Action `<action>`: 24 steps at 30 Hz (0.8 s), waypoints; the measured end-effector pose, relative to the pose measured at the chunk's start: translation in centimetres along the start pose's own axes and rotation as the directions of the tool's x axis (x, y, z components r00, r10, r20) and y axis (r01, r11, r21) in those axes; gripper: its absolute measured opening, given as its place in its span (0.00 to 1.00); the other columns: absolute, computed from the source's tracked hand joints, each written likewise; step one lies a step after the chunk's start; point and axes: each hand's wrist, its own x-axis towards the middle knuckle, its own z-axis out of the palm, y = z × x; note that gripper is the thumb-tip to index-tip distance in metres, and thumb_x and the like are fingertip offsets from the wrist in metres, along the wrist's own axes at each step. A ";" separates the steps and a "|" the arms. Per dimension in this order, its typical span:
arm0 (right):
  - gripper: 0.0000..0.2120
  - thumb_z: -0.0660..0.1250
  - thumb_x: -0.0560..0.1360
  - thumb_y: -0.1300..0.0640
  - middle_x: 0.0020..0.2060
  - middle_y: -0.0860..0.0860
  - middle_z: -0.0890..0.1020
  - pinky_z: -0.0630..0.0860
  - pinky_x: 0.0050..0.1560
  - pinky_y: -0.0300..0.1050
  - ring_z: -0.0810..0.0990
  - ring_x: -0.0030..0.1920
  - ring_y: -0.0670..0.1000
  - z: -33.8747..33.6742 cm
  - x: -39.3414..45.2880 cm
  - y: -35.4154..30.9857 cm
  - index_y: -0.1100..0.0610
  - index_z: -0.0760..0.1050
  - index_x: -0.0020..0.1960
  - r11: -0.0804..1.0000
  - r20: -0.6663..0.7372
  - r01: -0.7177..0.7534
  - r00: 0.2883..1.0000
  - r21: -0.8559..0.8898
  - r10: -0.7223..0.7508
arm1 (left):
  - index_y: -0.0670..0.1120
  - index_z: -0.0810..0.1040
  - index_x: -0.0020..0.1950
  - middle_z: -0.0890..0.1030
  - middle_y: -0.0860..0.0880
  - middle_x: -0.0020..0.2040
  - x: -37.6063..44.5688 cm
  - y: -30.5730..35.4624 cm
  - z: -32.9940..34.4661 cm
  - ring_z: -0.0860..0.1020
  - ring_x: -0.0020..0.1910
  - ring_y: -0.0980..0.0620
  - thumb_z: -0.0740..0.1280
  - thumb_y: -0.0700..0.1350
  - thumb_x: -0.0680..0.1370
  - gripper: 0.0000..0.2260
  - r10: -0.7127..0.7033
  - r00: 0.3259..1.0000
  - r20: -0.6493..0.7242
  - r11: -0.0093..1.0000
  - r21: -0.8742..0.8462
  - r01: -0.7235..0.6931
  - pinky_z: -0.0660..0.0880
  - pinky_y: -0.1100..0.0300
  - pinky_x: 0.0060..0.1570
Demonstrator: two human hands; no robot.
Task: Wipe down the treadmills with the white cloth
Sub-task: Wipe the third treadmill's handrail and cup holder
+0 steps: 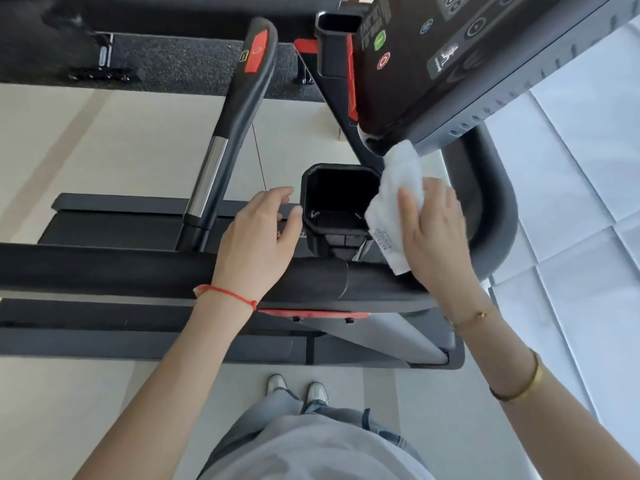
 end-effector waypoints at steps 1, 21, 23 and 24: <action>0.16 0.55 0.82 0.47 0.54 0.56 0.74 0.67 0.57 0.52 0.71 0.55 0.59 0.5 0.5 -0.2 0.59 0.66 0.59 0.999 0.119 -0.032 0.992 0.012 0.031 | 0.47 0.70 0.72 0.77 0.52 0.65 0.6 0.0 0.2 0.78 0.57 0.52 0.59 0.51 0.82 0.19 -0.007 1.000 0.024 1.000 0.003 0.007 0.76 0.49 0.57; 0.28 0.57 0.82 0.49 0.75 0.58 0.60 0.54 0.76 0.53 0.57 0.75 0.59 2.1 7.6 -0.1 0.55 0.54 0.79 0.771 0.585 0.618 0.685 -0.151 -0.435 | 0.49 0.68 0.72 0.77 0.50 0.61 3.3 -1.0 1.2 0.76 0.59 0.51 0.59 0.53 0.81 0.19 -0.001 0.976 0.220 0.997 -0.081 0.019 0.74 0.55 0.57; 0.28 0.54 0.83 0.47 0.74 0.55 0.63 0.56 0.75 0.53 0.61 0.74 0.57 3.3 8.6 -1.4 0.54 0.52 0.79 0.679 0.613 0.704 0.635 -0.209 -0.470 | 0.48 0.72 0.65 0.78 0.50 0.52 3.2 -1.0 1.2 0.76 0.51 0.51 0.59 0.52 0.81 0.15 -0.009 0.975 0.223 0.998 -0.066 0.024 0.75 0.54 0.49; 0.27 0.52 0.83 0.46 0.74 0.54 0.64 0.58 0.73 0.51 0.64 0.72 0.56 3.9 8.9 -2.0 0.54 0.52 0.79 0.651 0.616 0.724 0.625 -0.228 -0.479 | 0.47 0.73 0.61 0.77 0.51 0.48 3.2 -1.0 1.2 0.76 0.47 0.51 0.60 0.52 0.81 0.13 -0.010 0.976 0.219 0.998 -0.058 0.023 0.74 0.55 0.45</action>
